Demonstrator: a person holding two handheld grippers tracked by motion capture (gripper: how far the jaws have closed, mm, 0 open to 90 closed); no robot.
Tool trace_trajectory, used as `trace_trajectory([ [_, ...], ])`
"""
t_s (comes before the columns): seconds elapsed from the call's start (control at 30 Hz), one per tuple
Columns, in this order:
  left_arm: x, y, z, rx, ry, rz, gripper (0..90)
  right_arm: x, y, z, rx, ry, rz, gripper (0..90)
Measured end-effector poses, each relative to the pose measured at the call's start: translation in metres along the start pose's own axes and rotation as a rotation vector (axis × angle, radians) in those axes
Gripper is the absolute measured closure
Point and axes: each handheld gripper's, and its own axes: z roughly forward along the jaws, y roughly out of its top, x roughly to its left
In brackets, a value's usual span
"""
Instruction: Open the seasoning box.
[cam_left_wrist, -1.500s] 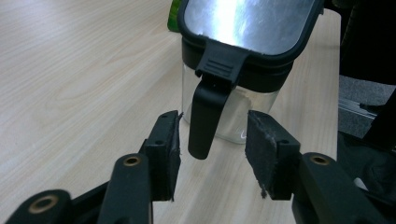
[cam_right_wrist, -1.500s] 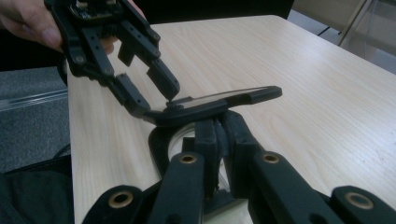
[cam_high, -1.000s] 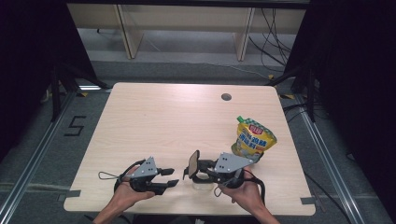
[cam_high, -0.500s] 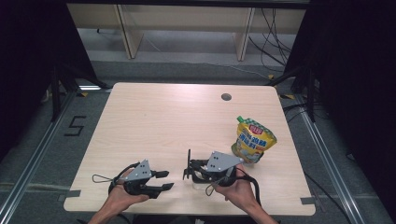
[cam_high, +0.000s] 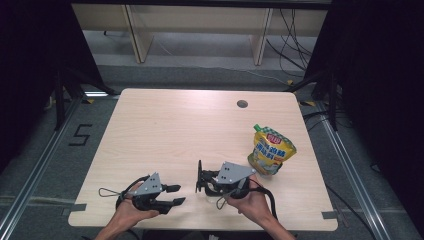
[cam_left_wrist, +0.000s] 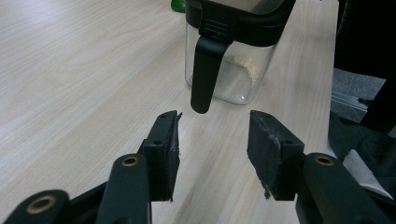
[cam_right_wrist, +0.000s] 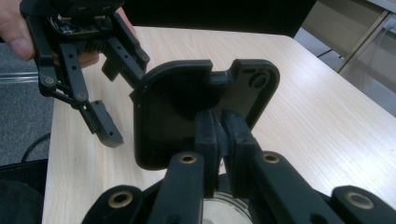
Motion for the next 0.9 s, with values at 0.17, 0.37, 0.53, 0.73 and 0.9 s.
trace_trajectory([
  [0.17,0.000,0.003,0.007,-0.019,0.009,0.002,61.6,-0.001,-0.001,0.000,-0.002,0.003,0.000,85.7],
  [0.37,0.001,0.009,0.020,-0.025,0.002,0.046,75.6,-0.001,-0.001,0.001,-0.001,0.006,0.003,85.6],
  [0.53,0.002,0.012,0.027,-0.025,0.001,0.052,80.2,-0.001,-0.001,0.002,0.000,0.010,-0.001,85.9],
  [0.73,0.003,0.015,0.031,-0.034,0.000,0.053,83.1,-0.002,0.000,0.003,-0.004,0.009,0.004,86.5],
  [0.9,0.003,0.015,0.032,-0.037,-0.001,0.059,84.0,-0.002,0.001,0.005,-0.004,0.015,0.004,87.2],
])
